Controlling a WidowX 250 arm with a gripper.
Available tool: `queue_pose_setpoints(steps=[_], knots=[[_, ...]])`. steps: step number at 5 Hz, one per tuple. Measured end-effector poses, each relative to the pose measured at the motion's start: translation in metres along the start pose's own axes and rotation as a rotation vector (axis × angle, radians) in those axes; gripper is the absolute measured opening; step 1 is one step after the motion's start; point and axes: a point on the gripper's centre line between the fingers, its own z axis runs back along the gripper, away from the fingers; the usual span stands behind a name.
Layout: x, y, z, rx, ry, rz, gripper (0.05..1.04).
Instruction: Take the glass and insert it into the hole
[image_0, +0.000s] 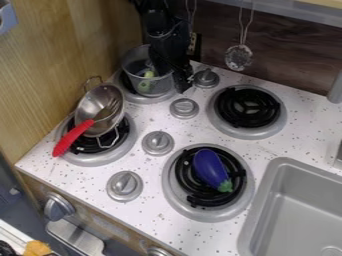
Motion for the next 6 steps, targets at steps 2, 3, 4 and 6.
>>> queue_pose_setpoints(steps=[2,3,4,6], knots=[[0.004,0.017,-0.002,0.071,-0.018,0.010,0.999],[-0.001,0.027,-0.018,0.028,-0.012,0.022,0.999],[0.000,0.028,-0.023,0.019,-0.013,0.019,0.999],[-0.005,0.027,-0.032,0.023,0.012,0.028,0.662]])
